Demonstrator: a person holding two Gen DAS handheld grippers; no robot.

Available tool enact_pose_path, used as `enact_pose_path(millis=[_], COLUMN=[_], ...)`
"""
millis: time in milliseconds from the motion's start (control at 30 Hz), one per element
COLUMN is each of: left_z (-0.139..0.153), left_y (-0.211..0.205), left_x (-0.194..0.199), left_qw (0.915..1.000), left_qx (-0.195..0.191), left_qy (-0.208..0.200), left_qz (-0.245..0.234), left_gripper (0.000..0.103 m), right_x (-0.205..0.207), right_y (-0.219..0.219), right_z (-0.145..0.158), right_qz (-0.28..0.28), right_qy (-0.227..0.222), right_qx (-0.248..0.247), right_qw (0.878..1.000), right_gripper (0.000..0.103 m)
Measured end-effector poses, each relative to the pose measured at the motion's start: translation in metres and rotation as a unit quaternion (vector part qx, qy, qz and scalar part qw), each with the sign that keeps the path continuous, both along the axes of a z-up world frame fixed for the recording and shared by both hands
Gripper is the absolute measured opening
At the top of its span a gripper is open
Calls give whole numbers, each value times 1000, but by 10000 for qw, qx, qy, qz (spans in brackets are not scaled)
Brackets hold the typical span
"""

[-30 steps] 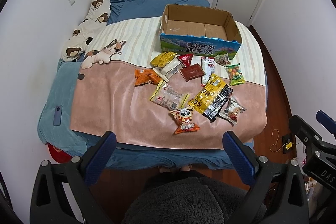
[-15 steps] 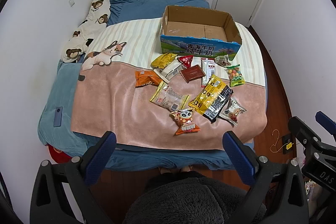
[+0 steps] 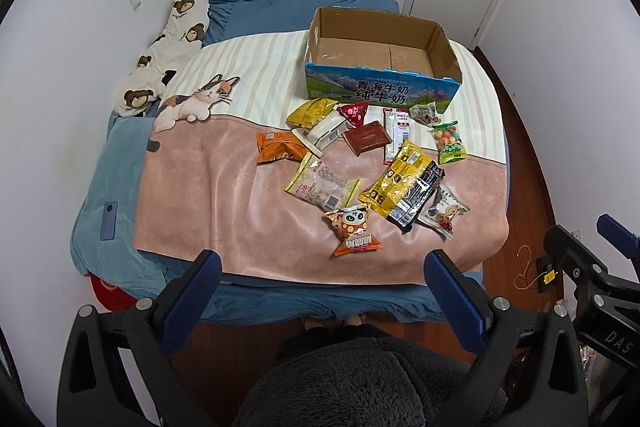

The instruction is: Organize snacks

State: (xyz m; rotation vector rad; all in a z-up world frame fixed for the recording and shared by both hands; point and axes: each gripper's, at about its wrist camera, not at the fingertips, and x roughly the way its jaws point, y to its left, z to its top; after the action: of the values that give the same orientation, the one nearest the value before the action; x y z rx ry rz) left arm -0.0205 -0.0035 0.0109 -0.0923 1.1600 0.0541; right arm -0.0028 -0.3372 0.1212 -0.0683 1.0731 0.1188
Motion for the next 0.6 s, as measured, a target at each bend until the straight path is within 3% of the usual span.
enact_pose_path(millis=[200, 300, 433, 567, 600], left_z=[-17, -43, -88, -146, -167], left_y=[6, 10, 18, 35, 41], left_x=[15, 39, 74, 109, 121], left_qw=[9997, 9991, 9966, 9910, 9857], left_qx=[132, 336, 663, 85, -310], left_qy=[-55, -40, 341, 1156, 1432], left_qz=[180, 264, 339, 666, 831], left_gripper=[103, 103, 103, 103, 103], right_x=[15, 36, 69, 109, 121], right_y=[-5, -13, -23, -25, -23], right_z=[-23, -54, -108, -172, -189], right_qz=[-213, -395, -652, -838, -879], right_qy=[140, 415, 862, 1306, 1398], right_qx=[203, 405, 648, 901, 903], right_qw=[9995, 9975, 9920, 9838, 9821], right_gripper=[103, 103, 103, 103, 103])
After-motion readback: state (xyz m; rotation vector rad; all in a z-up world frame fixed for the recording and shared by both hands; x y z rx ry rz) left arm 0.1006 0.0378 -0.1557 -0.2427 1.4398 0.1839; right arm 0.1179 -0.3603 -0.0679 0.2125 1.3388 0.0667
